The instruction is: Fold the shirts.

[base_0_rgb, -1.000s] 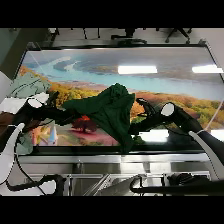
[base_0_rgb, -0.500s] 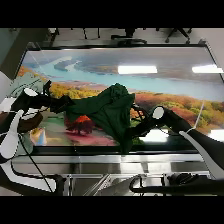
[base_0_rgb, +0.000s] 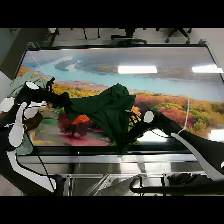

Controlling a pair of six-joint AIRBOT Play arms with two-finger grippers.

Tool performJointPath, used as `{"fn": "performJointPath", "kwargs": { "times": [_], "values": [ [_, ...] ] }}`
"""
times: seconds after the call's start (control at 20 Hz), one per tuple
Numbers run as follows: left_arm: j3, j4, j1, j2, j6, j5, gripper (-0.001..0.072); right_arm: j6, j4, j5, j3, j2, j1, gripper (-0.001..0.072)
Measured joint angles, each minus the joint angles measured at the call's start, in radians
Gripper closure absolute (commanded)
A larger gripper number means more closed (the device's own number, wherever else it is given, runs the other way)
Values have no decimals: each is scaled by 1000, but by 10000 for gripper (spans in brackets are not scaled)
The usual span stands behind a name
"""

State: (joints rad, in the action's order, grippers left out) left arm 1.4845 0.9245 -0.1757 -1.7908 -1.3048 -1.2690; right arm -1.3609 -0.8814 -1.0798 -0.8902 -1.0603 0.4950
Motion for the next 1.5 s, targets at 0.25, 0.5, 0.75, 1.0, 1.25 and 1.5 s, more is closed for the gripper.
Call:
{"fn": "performJointPath", "kwargs": {
  "times": [0.25,0.5,0.75,1.0,1.25,1.5],
  "values": [
    [71,-1,-36,158,-3,-86,698,40,2,-56,-182,150,-154,683],
    [100,-40,-103,420,-69,-166,697,107,2,-86,-410,333,-343,682],
    [106,-130,-204,721,-122,-216,697,168,3,-58,-542,483,-450,683],
    [107,-214,-285,1009,-140,-104,696,254,18,19,-591,572,-475,682],
    [70,-235,-388,1177,-154,11,695,331,20,56,-619,571,-480,682],
    [-95,-242,-400,1156,-175,19,695,368,21,46,-622,449,-480,682]
  ]
}}
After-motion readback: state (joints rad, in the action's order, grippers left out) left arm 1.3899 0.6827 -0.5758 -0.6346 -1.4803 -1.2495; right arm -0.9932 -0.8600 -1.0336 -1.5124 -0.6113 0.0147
